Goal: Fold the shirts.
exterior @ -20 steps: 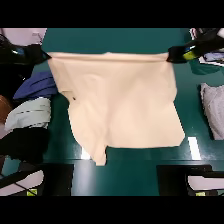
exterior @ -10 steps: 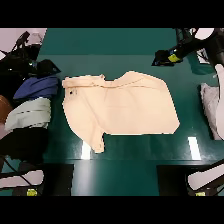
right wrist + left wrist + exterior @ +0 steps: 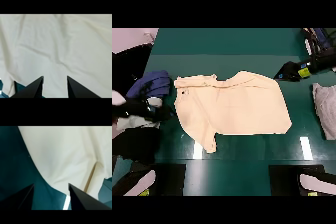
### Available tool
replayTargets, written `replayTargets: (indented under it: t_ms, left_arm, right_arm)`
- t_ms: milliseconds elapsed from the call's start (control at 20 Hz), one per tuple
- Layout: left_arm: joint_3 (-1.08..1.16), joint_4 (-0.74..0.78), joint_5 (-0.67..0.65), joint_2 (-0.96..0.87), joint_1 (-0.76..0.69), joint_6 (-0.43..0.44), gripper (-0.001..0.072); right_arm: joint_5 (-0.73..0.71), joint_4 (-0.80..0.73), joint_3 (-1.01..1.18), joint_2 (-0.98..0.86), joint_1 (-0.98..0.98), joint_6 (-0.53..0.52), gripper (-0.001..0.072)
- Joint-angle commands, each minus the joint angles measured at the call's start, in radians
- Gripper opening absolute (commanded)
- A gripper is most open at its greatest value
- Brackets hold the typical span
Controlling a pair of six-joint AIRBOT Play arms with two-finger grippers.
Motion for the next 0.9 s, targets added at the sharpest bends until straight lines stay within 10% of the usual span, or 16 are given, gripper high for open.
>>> replayTargets:
  t_ms: [0, 650, 750, 850]
  left_arm:
    - [-0.225, -0.069, 0.088, 0.076, -0.051, -0.016, 0.0493]
    - [-0.301, -0.14, 0.404, 0.074, -0.257, -0.143, 0.0462]
    - [-0.298, -0.14, 0.41, 0.075, -0.257, -0.142, 0.0028]
    - [-0.26, -0.13, 0.383, 0.079, -0.257, -0.142, 0.0025]
  right_arm:
    - [-0.079, 0.064, -0.174, 0.144, -0.036, -0.007, 0.0351]
    - [-0.081, 0.054, -0.269, 0.31, -0.05, -0.008, 0.0351]
    - [-0.04, 0.004, -0.269, 0.311, -0.05, -0.006, 0.0351]
    - [0.017, -0.046, -0.287, 0.317, -0.066, -0.006, 0.0351]
